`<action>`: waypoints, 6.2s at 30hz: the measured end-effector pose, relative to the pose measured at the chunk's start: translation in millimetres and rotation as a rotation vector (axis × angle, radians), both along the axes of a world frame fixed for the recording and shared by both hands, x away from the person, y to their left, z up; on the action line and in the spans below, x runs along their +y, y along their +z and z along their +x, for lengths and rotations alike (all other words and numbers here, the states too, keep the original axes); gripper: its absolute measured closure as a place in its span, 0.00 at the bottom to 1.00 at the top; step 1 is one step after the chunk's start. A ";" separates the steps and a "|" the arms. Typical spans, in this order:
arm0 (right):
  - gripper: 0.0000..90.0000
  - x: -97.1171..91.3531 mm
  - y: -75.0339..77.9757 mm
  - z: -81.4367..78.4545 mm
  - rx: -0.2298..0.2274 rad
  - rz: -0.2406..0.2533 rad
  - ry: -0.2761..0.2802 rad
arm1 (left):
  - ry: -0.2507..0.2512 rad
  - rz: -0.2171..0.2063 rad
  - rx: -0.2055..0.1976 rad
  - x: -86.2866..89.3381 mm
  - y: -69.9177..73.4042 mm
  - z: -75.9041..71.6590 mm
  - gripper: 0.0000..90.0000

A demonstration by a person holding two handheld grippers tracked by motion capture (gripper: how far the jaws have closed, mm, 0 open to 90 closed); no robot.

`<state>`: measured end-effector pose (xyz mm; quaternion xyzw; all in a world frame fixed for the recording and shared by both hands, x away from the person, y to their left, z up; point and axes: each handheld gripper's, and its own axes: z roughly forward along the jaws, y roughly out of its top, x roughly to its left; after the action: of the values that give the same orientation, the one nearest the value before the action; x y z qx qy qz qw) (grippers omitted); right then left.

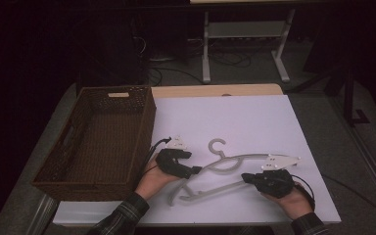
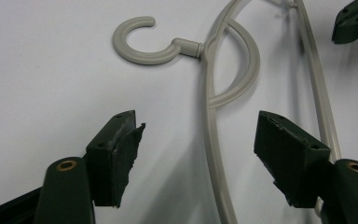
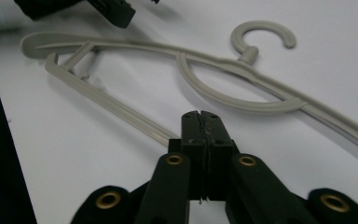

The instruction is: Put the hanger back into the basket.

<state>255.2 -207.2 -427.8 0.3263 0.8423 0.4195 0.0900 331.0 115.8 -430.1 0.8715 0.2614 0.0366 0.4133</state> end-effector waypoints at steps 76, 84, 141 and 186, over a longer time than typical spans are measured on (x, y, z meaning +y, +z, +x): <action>0.99 11.0 -18.6 2.7 0.049 -0.086 0.042 | -0.109 -0.040 0.109 -33.9 -4.7 6.3 0.90; 0.89 6.7 -6.4 -3.6 -0.008 -0.028 0.045 | -0.100 -0.008 0.027 -35.1 4.5 1.9 0.91; 0.03 -14.7 4.0 -14.4 -0.114 0.030 -0.108 | 0.241 0.002 -0.130 99.9 154.0 20.5 0.91; 0.04 -22.5 -1.5 -5.9 -0.092 0.028 -0.193 | 0.583 0.097 -0.222 302.0 143.6 2.9 0.91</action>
<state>249.4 -229.7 -429.3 0.3875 0.7960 0.4351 0.1639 333.9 417.8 -286.5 0.7693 0.4513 0.2608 0.3695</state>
